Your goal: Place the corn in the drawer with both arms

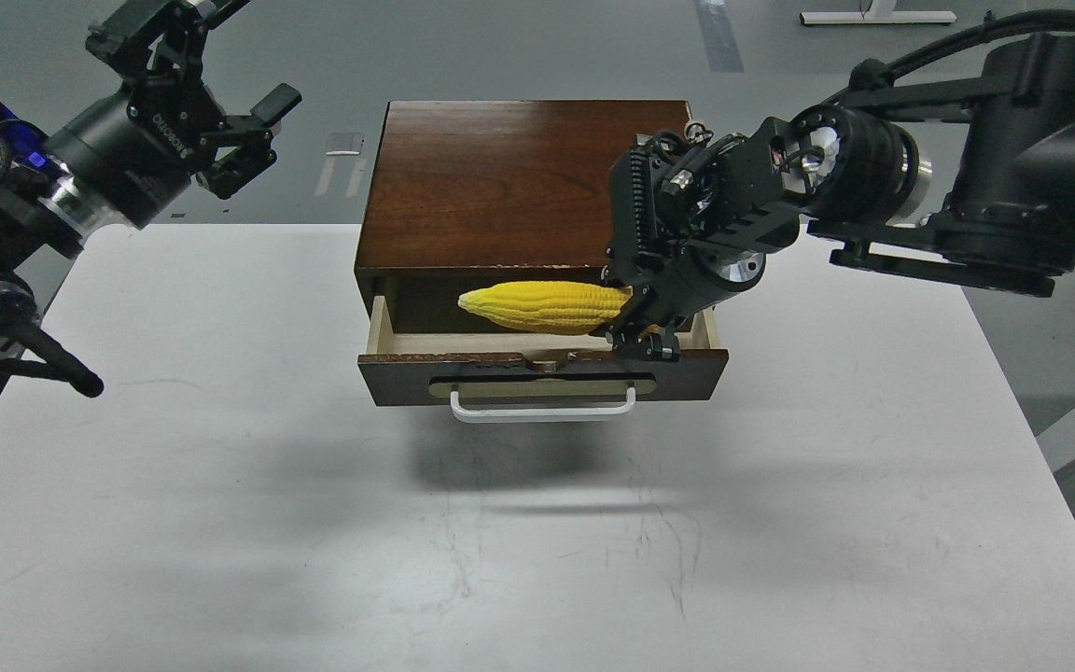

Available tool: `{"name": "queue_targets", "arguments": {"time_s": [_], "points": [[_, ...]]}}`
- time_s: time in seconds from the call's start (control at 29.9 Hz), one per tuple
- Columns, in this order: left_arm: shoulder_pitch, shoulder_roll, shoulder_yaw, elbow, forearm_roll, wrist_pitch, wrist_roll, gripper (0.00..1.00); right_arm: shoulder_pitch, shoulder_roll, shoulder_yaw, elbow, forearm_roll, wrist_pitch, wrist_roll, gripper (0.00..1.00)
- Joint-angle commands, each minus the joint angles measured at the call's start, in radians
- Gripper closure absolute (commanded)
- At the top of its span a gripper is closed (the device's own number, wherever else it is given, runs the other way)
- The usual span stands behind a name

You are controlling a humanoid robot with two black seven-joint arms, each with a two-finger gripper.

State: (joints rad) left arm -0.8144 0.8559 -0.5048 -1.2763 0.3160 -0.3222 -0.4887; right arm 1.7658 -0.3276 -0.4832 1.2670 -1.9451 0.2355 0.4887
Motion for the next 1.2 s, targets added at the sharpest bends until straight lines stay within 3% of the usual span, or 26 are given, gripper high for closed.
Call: {"name": "queue_targets", "arguments": {"time_s": [0.0, 0.2, 0.84, 1.04, 1.17], "points": [[0.0, 0.0, 0.0, 0.0, 0.0, 0.0, 0.0, 0.02, 0.003, -0.001, 0.0, 0.0, 0.002, 0.001, 0.0, 0.51], [0.0, 0.0, 0.0, 0.0, 0.0, 0.0, 0.0, 0.02, 0.003, -0.001, 0.0, 0.0, 0.003, 0.001, 0.0, 0.42], [-0.002, -0.001, -0.001, 0.0, 0.0, -0.001, 0.0, 0.02, 0.026, -0.01, 0.012, 0.005, 0.023, -0.001, 0.0, 0.42], [0.0, -0.005, -0.001, 0.0, 0.0, 0.0, 0.0, 0.02, 0.061, -0.051, 0.043, 0.003, 0.173, -0.001, 0.0, 0.42], [0.0, -0.012, -0.001, 0.002, 0.0, 0.0, 0.0, 0.02, 0.061, -0.131, 0.087, -0.009, 0.348, -0.001, 0.0, 0.32]]}}
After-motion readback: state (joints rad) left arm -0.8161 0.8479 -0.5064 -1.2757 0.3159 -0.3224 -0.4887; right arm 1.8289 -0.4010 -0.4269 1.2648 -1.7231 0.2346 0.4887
